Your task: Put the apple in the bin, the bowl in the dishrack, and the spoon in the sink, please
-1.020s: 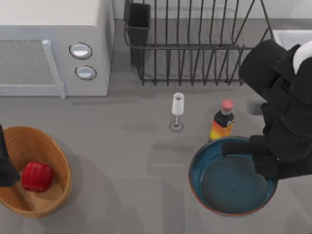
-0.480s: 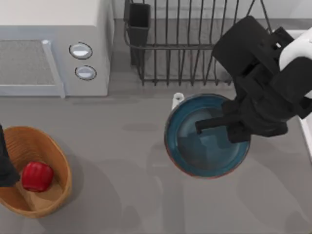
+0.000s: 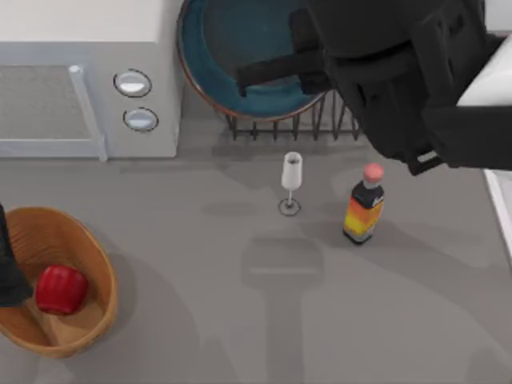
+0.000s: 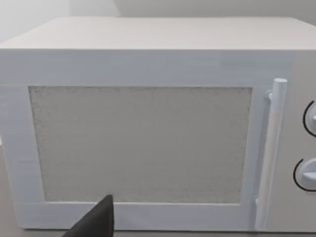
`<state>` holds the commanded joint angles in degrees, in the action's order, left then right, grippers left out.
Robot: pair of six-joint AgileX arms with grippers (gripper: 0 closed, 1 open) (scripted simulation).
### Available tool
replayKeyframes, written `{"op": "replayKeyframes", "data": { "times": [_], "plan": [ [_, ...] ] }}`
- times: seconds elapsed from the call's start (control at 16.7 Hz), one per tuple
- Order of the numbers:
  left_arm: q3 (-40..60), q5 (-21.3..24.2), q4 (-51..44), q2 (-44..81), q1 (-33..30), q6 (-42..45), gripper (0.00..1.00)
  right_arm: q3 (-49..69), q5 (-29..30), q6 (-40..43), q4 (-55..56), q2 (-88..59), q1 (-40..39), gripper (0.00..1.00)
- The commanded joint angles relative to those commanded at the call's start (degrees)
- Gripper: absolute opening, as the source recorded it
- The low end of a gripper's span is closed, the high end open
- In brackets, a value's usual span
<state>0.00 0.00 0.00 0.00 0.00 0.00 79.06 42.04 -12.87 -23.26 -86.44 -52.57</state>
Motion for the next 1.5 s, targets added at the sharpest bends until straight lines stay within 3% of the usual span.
{"op": "replayKeyframes", "data": {
  "times": [0.3,0.54,1.02,1.5],
  "plan": [
    [0.0,0.0,0.0,0.0,0.0,0.0,1.0,2.7,14.9,8.6,17.4,2.8,-5.5,0.0],
    [0.0,0.0,0.0,0.0,0.0,0.0,1.0,3.3,18.8,11.1,21.9,3.9,-6.9,0.0],
    [0.0,0.0,0.0,0.0,0.0,0.0,1.0,2.8,16.9,11.0,25.4,0.5,-4.7,0.0],
    [0.0,0.0,0.0,0.0,0.0,0.0,1.0,0.3,4.9,11.5,48.4,-19.0,7.6,0.0]
  ]
}}
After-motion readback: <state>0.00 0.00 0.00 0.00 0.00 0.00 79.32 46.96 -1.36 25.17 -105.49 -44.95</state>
